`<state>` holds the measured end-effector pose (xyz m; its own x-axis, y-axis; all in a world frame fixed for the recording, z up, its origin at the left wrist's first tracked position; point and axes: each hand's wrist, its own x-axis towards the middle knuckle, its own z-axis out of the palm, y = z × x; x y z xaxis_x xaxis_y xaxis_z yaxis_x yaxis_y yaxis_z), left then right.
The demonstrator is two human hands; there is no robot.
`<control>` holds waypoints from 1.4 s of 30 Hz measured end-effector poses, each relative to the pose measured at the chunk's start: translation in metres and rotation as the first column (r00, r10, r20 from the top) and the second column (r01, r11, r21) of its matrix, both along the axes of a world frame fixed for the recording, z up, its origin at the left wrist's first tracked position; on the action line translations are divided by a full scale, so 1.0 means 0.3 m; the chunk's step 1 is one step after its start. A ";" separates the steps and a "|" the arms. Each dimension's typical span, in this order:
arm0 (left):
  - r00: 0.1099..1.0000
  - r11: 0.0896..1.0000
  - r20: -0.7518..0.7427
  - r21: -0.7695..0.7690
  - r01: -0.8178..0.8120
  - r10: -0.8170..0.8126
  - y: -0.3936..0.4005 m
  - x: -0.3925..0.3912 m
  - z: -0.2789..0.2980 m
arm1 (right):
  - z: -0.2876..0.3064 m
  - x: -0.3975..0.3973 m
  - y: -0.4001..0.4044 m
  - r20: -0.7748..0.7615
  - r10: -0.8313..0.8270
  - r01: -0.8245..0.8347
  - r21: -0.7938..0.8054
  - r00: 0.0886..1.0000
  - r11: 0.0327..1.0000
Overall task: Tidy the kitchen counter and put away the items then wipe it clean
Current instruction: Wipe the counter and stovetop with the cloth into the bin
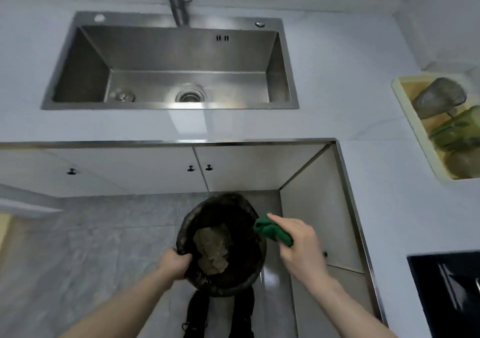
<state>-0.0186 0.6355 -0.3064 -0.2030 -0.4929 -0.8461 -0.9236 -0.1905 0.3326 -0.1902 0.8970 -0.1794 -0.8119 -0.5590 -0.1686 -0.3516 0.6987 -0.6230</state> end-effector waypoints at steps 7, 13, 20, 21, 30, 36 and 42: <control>0.982 0.981 -0.009 -0.041 -0.191 0.191 -0.195 0.343 0.332 | 0.261 0.284 -0.437 0.289 -0.018 0.099 -0.267 0.957 0.959; 0.963 0.960 -0.072 -0.097 -0.264 0.258 -0.379 0.611 0.510 | 0.467 0.368 -0.694 0.258 -0.004 0.090 -0.321 0.966 0.943; 0.930 0.924 -0.094 -0.116 -0.364 0.355 -0.604 0.792 0.609 | 0.572 0.396 -0.935 0.192 -0.056 0.118 -0.332 0.980 0.936; 0.924 0.917 -0.100 -0.122 -0.379 0.369 -0.643 0.798 0.613 | 0.576 0.381 -0.969 0.185 -0.070 0.130 -0.332 0.980 0.934; 0.879 0.881 -0.047 0.015 -0.474 0.474 -1.017 0.764 0.642 | 0.501 0.135 -1.376 0.102 -0.180 0.200 -0.239 0.978 0.950; 0.877 0.870 0.031 0.118 -0.479 0.479 -1.216 0.690 0.646 | 0.371 0.013 -1.648 0.120 -0.211 0.231 -0.187 0.970 0.955; 0.897 0.888 0.095 0.129 -0.440 0.431 -1.356 0.684 0.590 | 0.265 0.042 -1.842 0.269 -0.092 0.120 -0.090 0.959 0.989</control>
